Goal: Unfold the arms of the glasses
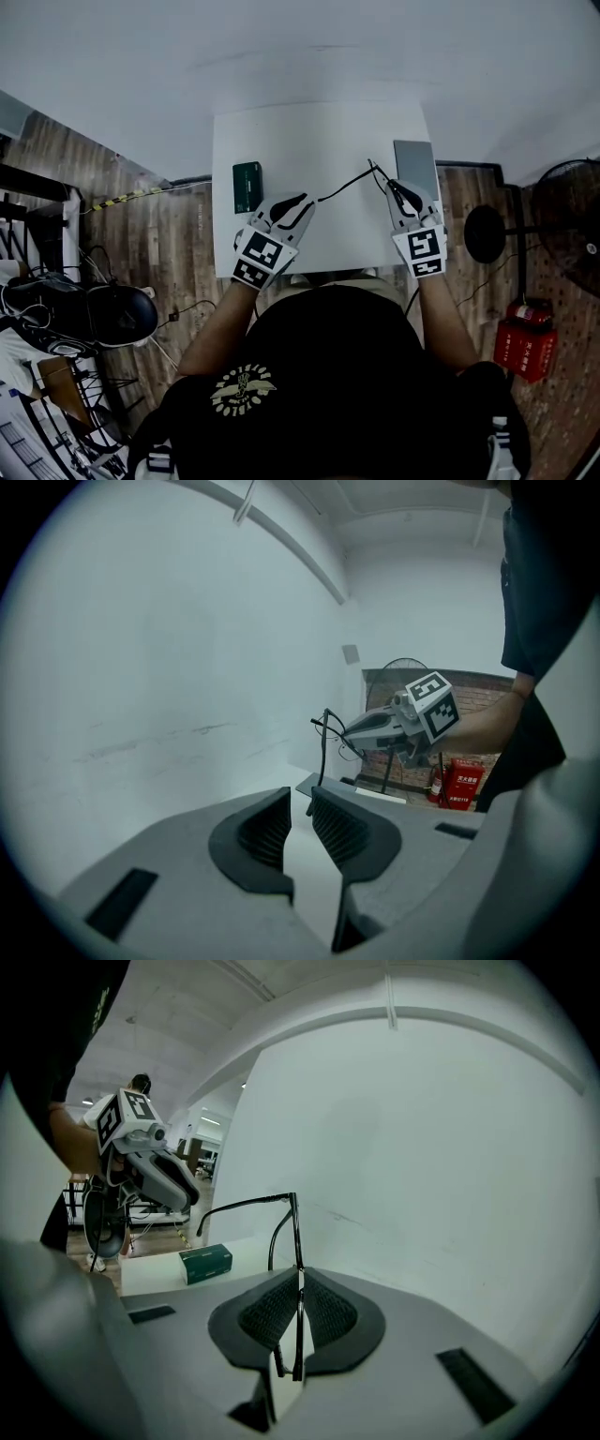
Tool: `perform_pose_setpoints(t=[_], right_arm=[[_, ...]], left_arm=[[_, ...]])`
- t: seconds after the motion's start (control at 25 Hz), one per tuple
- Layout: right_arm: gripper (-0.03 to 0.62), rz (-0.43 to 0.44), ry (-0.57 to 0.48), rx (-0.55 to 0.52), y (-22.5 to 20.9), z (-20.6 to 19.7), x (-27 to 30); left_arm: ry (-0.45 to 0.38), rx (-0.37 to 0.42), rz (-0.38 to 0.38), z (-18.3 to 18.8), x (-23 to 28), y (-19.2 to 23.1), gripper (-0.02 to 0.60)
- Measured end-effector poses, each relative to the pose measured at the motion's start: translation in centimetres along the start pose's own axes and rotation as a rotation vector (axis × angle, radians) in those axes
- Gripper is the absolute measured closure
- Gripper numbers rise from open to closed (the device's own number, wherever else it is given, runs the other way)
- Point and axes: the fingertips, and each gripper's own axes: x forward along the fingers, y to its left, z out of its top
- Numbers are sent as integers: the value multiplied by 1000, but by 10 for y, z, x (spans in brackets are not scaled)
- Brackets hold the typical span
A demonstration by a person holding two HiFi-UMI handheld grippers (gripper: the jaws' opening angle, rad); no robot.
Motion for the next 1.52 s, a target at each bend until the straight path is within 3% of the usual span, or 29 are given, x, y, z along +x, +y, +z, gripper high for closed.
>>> perform_pose_setpoints(t=[0.24,0.44,0.52,0.8,1.08,1.24,1.52], right_arm=[[576,14,-22,-2,-26,-2,-13],[576,68,-42,7,-37,-9,-16],[576,97,-56,7,-40,-6,-15],[576,195,-106,19,-42,8,-12],[576,283,-152,-4,-24,21,-3],[576,300,-187,-23,-10,34,0],[576,297,-229,-41,12,52,3]], left_arm=[[-96,-64,-9,36,7,-50,526],[-60,-81,-91,36,52,-99,530],[-57,-110,-96,36,69,-105,571],[-34,-161,-8,45,111,-98,575],[-69,-256,94,60,109,-76,566],[-93,-294,152,60,96,-62,548],[-149,-324,166,67,80,-48,537]])
